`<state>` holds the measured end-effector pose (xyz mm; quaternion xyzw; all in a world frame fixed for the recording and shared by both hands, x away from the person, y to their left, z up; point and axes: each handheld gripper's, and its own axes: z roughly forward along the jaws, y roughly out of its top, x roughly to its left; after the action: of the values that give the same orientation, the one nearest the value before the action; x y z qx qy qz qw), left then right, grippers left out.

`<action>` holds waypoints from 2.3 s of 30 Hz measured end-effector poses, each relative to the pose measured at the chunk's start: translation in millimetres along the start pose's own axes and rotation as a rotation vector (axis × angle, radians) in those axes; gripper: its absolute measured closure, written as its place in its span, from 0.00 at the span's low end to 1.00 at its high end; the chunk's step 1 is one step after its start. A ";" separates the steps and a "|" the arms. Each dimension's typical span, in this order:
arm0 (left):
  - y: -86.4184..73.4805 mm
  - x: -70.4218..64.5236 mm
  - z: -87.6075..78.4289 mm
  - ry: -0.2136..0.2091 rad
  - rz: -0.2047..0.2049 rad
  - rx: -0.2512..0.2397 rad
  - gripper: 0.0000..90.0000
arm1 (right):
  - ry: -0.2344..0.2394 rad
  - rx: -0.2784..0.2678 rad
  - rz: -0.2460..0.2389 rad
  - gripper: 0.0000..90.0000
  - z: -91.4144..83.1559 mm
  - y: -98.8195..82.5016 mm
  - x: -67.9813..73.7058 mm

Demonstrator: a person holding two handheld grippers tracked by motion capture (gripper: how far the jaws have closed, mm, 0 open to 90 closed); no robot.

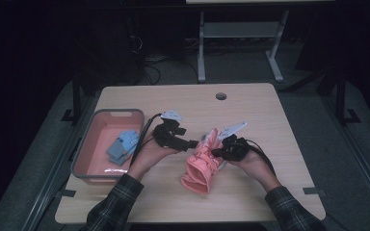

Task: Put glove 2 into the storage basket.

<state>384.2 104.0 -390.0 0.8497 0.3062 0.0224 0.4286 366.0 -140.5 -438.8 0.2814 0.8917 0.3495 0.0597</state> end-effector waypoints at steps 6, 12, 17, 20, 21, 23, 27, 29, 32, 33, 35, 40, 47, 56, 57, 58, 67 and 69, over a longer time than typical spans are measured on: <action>0.7 -3.6 27.1 -0.037 0.023 0.067 0.19 | 0.007 -0.003 0.003 1.00 0.4 -1.2 -0.7; -4.7 -4.9 46.8 -0.057 0.012 0.127 0.19 | 0.006 -0.002 0.001 1.00 1.4 -2.0 0.4; -13.6 -2.4 60.1 -0.081 -0.030 0.177 0.16 | 0.002 0.003 -0.006 1.00 1.7 -2.8 1.5; -19.7 1.3 67.8 -0.117 -0.074 0.199 0.14 | 0.002 0.005 -0.007 1.00 1.7 -3.7 2.1; -21.0 2.7 69.3 -0.128 -0.078 0.200 0.14 | 0.003 0.006 -0.010 1.00 2.1 -4.1 2.3; -22.4 4.3 71.4 -0.145 -0.092 0.198 0.14 | 0.002 0.003 -0.007 1.00 2.2 -4.9 2.5; -25.4 7.6 74.2 -0.170 -0.109 0.201 0.14 | 0.006 0.001 -0.006 1.00 2.6 -5.8 2.1; -27.7 10.3 76.0 -0.195 -0.142 0.204 0.14 | 0.009 -0.004 -0.003 1.00 3.1 -6.2 2.2; -28.9 11.5 76.4 -0.204 -0.145 0.196 0.14 | 0.010 -0.004 -0.002 1.00 3.3 -6.3 2.2; -28.7 11.0 76.2 -0.202 -0.146 0.200 0.14 | 0.011 -0.003 -0.002 1.00 3.2 -6.4 2.0; -28.5 10.4 76.9 -0.206 -0.150 0.199 0.14 | 0.012 -0.002 -0.001 1.00 3.1 -6.5 1.8; -28.0 9.0 78.9 -0.234 -0.164 0.197 0.15 | 0.018 -0.003 -0.001 1.00 3.1 -6.8 1.5; -28.3 8.9 79.4 -0.262 -0.176 0.212 0.27 | 0.033 -0.004 0.000 1.00 4.3 -7.2 0.4; -25.5 7.5 77.5 -0.221 -0.166 0.251 0.49 | 0.029 -0.010 -0.006 1.00 6.6 -6.3 2.8; -25.7 7.5 77.0 -0.220 -0.159 0.246 0.52 | 0.024 -0.014 -0.012 1.00 6.2 -6.3 3.1; -26.0 8.0 76.0 -0.220 -0.151 0.243 0.54 | 0.018 -0.016 -0.023 1.00 5.1 -6.4 2.7; -24.5 6.3 71.8 -0.216 -0.129 0.228 0.67 | 0.020 -0.145 0.036 0.50 -35.0 -21.6 1.1; -24.3 6.0 70.3 -0.220 -0.132 0.224 0.67 | -0.013 -0.164 0.069 0.45 -44.1 -29.8 -3.7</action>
<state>398.0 67.9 -453.8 0.8675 0.3131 -0.1332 0.3627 342.0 -186.3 -425.7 0.3084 0.8494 0.4215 0.0759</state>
